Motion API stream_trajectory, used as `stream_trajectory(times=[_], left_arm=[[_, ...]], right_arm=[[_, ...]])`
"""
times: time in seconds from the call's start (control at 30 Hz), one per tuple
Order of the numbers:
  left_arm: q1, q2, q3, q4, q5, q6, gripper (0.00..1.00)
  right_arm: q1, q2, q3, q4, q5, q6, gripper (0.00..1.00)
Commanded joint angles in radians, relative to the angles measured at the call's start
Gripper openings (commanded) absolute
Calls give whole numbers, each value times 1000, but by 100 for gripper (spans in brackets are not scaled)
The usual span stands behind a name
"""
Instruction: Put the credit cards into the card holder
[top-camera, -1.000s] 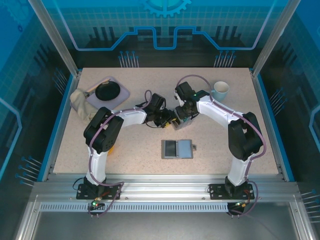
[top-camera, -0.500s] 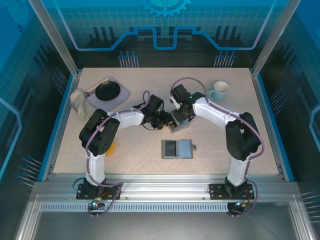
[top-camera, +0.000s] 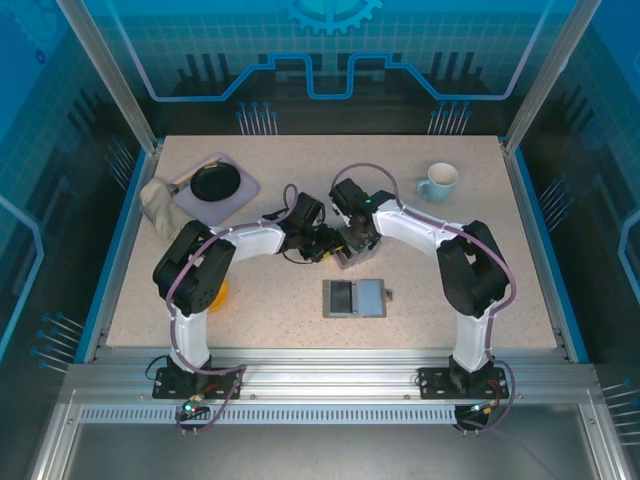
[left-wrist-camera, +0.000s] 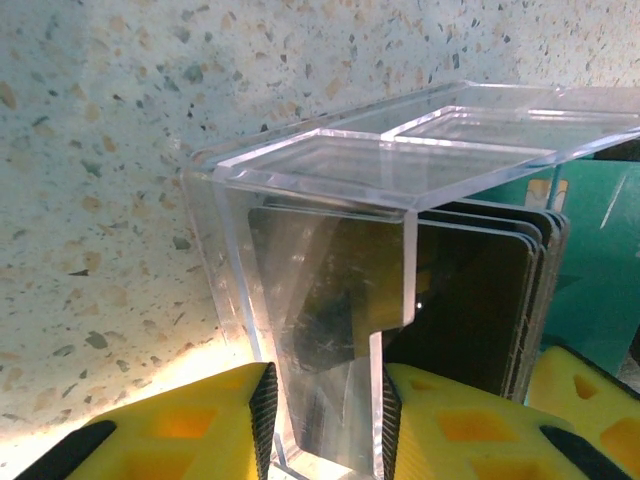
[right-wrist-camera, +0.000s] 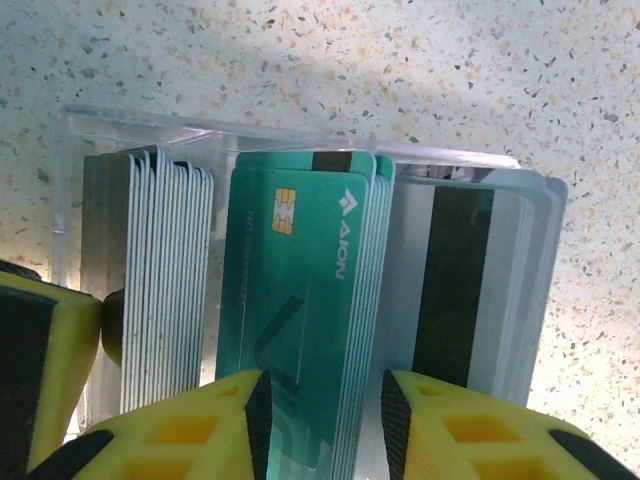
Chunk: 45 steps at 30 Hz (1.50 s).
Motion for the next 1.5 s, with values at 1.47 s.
stream_trajectory(times=[1.47], left_arm=[[6,-19,-73,-74,-30,23,32]], right_arm=[[36,-64,37,-38,153,-2,7]])
